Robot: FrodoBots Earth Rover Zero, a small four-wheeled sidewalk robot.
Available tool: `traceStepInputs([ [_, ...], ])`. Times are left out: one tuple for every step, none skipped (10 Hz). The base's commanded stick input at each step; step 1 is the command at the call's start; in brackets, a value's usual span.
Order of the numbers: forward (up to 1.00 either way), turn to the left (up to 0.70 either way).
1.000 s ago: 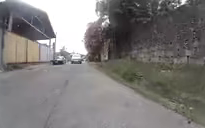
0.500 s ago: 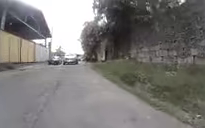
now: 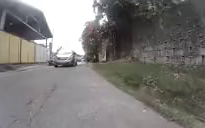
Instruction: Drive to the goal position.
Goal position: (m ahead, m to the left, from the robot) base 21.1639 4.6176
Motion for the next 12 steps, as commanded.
traceStepInputs([
  [0.29, 0.0],
  [0.29, 0.0],
  [0.29, 0.0],
  [0.29, 0.0],
  [0.29, 0.0],
  [0.29, 0.0],
  [0.29, 0.0],
  [0.29, 0.0],
  [0.29, 0.0],
  [0.29, 0.0],
  [0.29, 0.0],
  [0.29, 0.0],
])
